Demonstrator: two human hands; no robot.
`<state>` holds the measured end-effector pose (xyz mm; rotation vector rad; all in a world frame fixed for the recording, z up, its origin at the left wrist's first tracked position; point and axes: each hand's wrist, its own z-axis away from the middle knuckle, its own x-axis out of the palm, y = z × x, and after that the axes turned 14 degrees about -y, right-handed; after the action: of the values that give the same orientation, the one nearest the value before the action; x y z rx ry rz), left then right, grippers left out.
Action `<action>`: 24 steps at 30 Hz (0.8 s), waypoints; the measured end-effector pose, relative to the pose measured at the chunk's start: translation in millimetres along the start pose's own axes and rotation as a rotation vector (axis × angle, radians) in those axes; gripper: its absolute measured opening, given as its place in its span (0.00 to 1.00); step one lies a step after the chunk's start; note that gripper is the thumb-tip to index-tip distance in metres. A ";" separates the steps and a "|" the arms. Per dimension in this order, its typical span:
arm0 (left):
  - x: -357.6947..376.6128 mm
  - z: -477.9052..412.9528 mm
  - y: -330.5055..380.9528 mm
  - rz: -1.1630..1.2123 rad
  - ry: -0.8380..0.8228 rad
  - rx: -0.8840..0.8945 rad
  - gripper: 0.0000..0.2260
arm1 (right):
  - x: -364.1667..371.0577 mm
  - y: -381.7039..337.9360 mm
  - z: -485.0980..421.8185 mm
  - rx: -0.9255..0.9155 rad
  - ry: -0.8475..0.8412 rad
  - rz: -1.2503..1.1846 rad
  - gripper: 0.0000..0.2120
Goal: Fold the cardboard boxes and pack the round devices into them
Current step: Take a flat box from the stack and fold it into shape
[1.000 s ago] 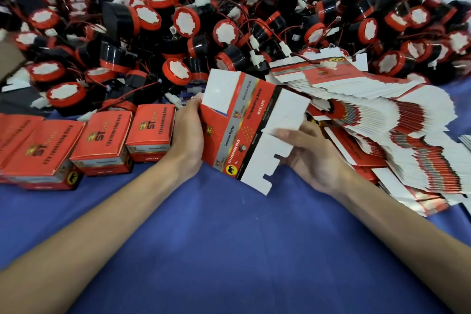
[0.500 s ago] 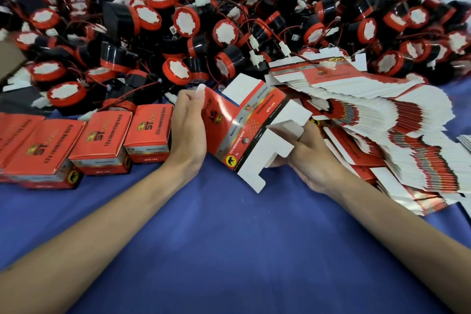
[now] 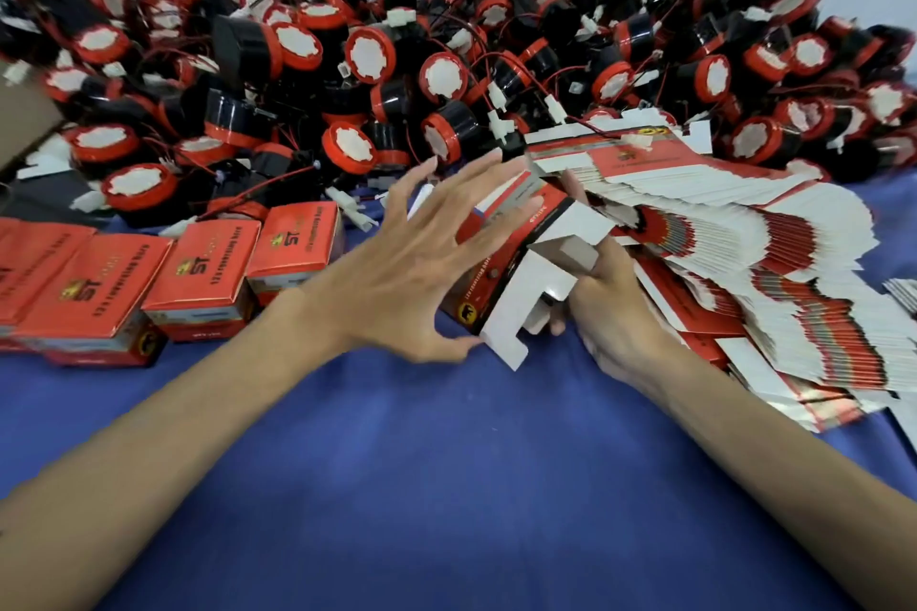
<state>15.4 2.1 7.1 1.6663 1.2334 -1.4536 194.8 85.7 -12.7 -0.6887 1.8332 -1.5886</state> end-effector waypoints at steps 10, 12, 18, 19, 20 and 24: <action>-17.4 -5.5 15.5 0.134 -0.021 -0.001 0.49 | -31.9 -46.4 3.4 0.245 -0.397 -0.191 0.19; -21.3 -8.1 18.3 0.254 -0.019 -0.021 0.52 | -38.5 -48.1 7.7 0.257 -0.410 -0.227 0.16; -19.4 -13.1 23.0 0.644 0.135 -0.097 0.50 | -48.3 -44.7 16.5 0.218 -0.688 0.125 0.08; -19.4 -15.0 22.8 0.824 0.198 -0.124 0.48 | -48.7 -47.6 15.8 0.175 -0.709 0.135 0.16; -20.7 -16.5 22.4 1.029 0.270 -0.142 0.47 | -49.2 -49.7 13.1 0.117 -0.692 0.109 0.26; -23.7 -12.2 13.6 1.687 0.330 -0.060 0.25 | -30.9 -49.5 -1.3 -0.079 -0.527 -0.032 0.53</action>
<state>33.5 1.6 31.0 1.9554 -0.2488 -0.0729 214.5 101.9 39.8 -1.0605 1.4990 -1.2063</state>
